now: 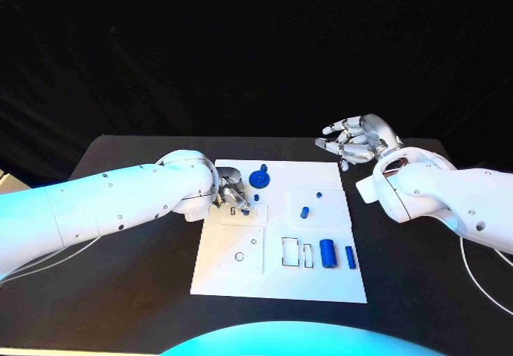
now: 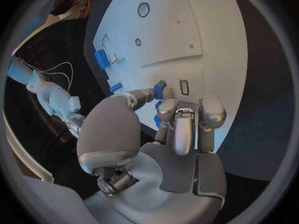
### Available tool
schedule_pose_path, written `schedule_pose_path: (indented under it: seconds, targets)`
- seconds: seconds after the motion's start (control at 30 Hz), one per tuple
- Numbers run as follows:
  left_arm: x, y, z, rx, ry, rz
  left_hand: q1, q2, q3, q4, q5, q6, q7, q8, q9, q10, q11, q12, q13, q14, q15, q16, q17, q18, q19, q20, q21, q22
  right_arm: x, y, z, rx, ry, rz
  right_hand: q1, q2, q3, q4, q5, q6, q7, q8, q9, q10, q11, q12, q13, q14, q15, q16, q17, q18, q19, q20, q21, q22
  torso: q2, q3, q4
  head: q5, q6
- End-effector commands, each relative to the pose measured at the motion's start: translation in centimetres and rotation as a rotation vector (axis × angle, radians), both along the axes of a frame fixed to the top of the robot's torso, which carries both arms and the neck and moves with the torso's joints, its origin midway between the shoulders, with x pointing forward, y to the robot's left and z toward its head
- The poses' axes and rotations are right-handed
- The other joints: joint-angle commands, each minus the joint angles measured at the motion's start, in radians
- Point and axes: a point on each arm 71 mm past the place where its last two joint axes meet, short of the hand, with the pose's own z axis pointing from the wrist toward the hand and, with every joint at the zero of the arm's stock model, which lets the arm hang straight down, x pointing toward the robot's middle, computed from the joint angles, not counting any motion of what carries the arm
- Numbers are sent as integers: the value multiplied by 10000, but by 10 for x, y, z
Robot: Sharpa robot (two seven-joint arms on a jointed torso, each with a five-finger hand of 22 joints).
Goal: Assemble the parts on the task board
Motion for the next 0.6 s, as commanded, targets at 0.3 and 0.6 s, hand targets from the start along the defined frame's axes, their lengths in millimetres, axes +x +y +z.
schedule_pose_path:
  seconds: [0.3,0.6]
  targets:
    - [-4,0,-4,146,502,-231,-30,24,2038,-2032,284,141,-29,14,31,177,-18,101,151,751,-78,60,1511,-138,68,-14,63,10,0,2,-1,-39,16,195,30,-5,78,-18,70,-40,20,35,-22,-83,28,-52,-45,53,-16,-56,-10,184,52,-8,-103,-56,-7,-3,2,-1,-18]
    - [-3,1,-4,77,550,-152,-40,16,2043,-2041,334,155,-34,14,34,211,-22,132,207,754,-81,64,1520,-140,75,-16,67,19,0,2,-2,-40,26,200,30,-5,78,-18,70,-40,20,35,-22,-83,28,-52,-45,53,-16,-56,-10,184,52,-8,-103,-56,1,0,10,-9,-17]
